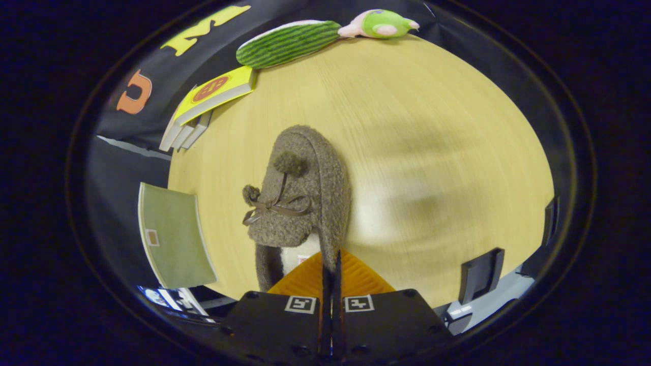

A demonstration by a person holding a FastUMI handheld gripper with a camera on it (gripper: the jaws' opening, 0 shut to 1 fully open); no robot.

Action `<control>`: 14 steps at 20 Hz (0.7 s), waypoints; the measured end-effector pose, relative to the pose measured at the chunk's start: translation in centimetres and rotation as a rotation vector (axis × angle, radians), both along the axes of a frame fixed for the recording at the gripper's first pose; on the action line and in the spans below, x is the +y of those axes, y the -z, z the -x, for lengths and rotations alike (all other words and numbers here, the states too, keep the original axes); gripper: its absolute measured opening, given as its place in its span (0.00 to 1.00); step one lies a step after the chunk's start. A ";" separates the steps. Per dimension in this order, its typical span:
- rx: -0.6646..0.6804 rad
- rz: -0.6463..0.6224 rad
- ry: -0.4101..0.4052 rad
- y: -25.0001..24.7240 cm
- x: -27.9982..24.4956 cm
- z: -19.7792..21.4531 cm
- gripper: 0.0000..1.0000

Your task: Open the storage box then place both shoes into the box .Put the left shoe in first, then the right shoe, with the right side of both shoes facing outward in a uniform manner.

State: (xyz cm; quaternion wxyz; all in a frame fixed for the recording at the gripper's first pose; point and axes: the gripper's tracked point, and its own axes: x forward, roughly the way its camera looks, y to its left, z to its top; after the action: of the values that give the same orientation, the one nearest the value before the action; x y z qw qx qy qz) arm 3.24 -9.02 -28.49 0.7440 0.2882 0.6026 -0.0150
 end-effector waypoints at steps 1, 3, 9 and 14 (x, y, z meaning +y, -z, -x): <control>0.004 -0.044 0.023 -0.3 0.7 0.1 0.07; -0.011 -0.069 0.034 -0.9 1.6 0.8 0.06; -0.109 -0.103 0.017 -6.8 4.9 1.4 0.06; -0.240 -0.105 -0.008 -13.1 8.3 0.5 0.06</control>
State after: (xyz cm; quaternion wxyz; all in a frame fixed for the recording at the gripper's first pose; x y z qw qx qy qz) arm 2.70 -0.71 -15.44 0.7947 0.3243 0.5103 0.0542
